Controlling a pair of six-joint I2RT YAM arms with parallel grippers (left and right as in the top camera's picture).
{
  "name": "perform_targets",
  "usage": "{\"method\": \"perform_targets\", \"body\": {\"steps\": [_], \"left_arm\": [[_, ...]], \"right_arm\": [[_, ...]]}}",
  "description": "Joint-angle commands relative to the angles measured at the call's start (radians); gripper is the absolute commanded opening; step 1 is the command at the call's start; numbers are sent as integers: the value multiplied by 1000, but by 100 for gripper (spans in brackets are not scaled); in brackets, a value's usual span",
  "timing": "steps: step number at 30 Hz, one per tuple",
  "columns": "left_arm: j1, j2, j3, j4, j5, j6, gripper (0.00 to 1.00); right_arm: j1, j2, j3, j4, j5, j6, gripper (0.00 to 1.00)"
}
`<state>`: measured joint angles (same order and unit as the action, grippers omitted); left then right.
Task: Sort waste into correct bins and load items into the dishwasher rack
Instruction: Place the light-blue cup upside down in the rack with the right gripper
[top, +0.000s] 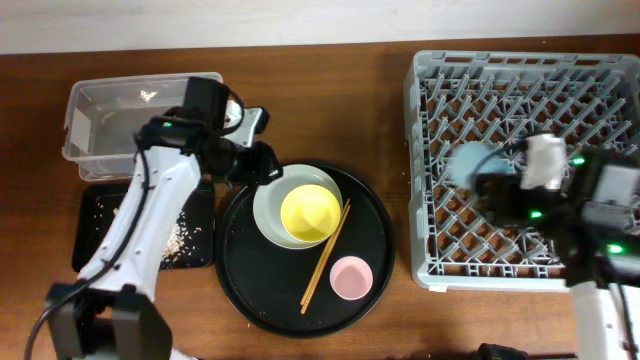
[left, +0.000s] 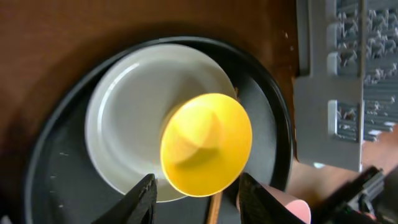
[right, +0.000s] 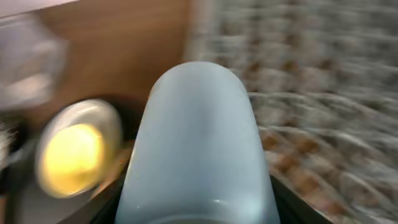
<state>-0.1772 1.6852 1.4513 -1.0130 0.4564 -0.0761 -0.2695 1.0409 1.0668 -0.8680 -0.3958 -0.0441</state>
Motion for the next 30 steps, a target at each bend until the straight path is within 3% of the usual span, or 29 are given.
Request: {"method": "perform_targets", "body": {"steps": [1, 7, 13, 23, 30], "left_arm": [[3, -31, 10, 1, -35, 1, 42], [3, -31, 10, 1, -35, 1, 42], [3, -31, 10, 1, -35, 1, 42], [3, -31, 10, 1, -35, 1, 42], [3, -31, 10, 1, -35, 1, 42]], "right_arm": [[-150, 69, 77, -55, 258, 84, 47], [-339, 242, 171, -103, 303, 136, 47], [-435, 395, 174, -117, 329, 159, 47], [-486, 432, 175, -74, 377, 211, 47], [-485, 431, 238, -84, 308, 225, 46]]}}
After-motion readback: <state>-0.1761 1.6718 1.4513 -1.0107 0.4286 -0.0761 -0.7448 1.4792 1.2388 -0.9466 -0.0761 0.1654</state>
